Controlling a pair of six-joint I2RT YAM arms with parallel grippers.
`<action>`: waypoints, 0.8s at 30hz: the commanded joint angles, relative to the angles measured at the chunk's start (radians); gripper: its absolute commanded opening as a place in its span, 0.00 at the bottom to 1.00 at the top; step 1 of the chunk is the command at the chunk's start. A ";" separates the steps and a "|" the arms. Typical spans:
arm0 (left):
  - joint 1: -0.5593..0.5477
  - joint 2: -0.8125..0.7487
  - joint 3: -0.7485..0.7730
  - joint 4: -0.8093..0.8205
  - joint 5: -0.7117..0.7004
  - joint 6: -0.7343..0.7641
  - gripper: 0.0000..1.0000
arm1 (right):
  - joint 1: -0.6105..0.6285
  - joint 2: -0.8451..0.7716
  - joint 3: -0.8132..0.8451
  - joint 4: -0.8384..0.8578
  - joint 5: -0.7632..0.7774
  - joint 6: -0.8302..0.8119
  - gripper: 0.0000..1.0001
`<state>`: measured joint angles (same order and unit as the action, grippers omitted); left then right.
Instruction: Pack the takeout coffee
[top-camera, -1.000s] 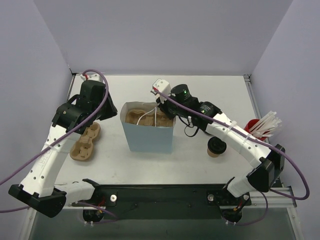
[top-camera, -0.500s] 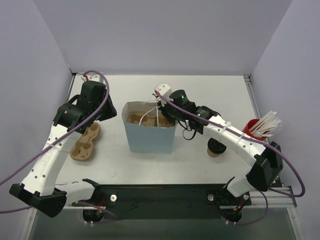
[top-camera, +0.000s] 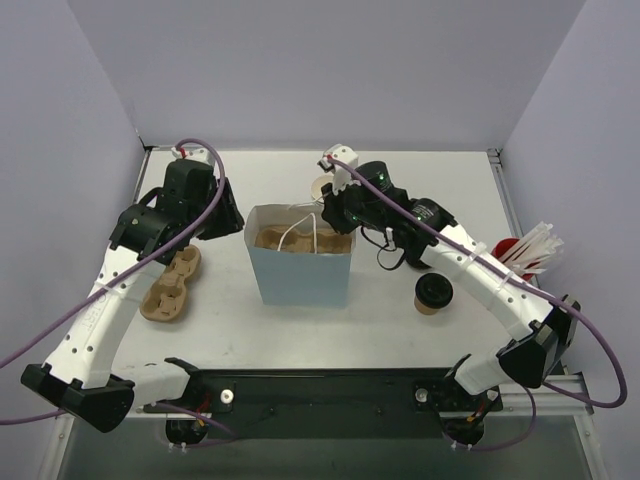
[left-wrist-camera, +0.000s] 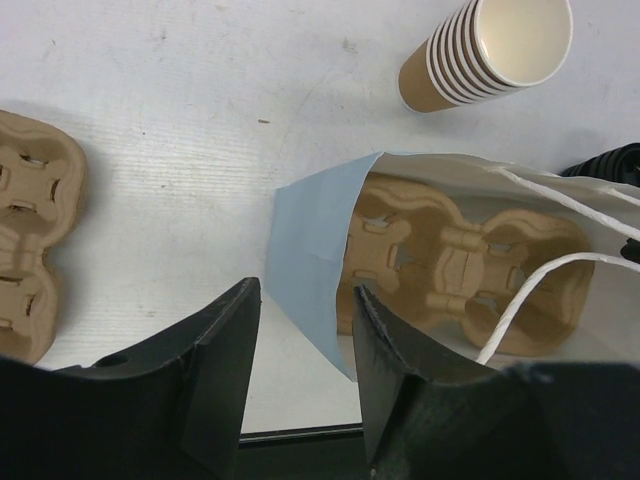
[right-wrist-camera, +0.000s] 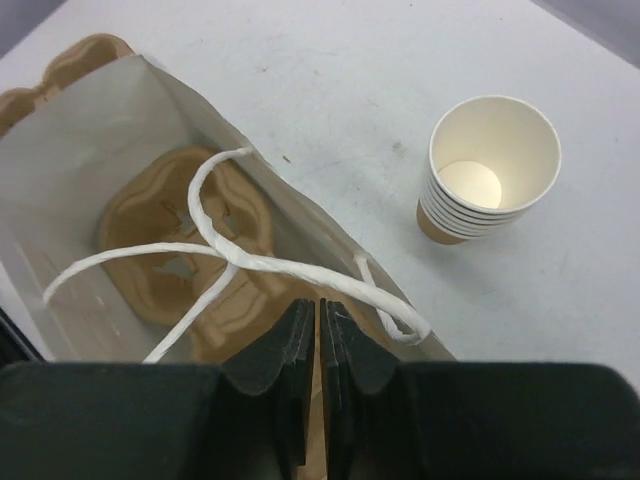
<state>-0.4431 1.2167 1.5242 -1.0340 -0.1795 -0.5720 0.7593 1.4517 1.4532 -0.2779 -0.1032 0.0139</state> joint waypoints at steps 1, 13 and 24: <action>0.004 0.003 -0.004 0.066 0.052 0.041 0.52 | -0.009 -0.070 0.101 -0.122 -0.016 0.170 0.11; -0.035 0.104 -0.001 0.078 0.074 0.096 0.51 | -0.077 -0.059 0.194 -0.481 0.171 0.419 0.50; -0.083 0.121 -0.024 0.078 0.041 0.126 0.22 | -0.077 0.049 0.174 -0.491 0.046 0.480 0.38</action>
<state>-0.5083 1.3453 1.5097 -0.9913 -0.1268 -0.4702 0.6743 1.4864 1.6348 -0.7307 -0.0162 0.4568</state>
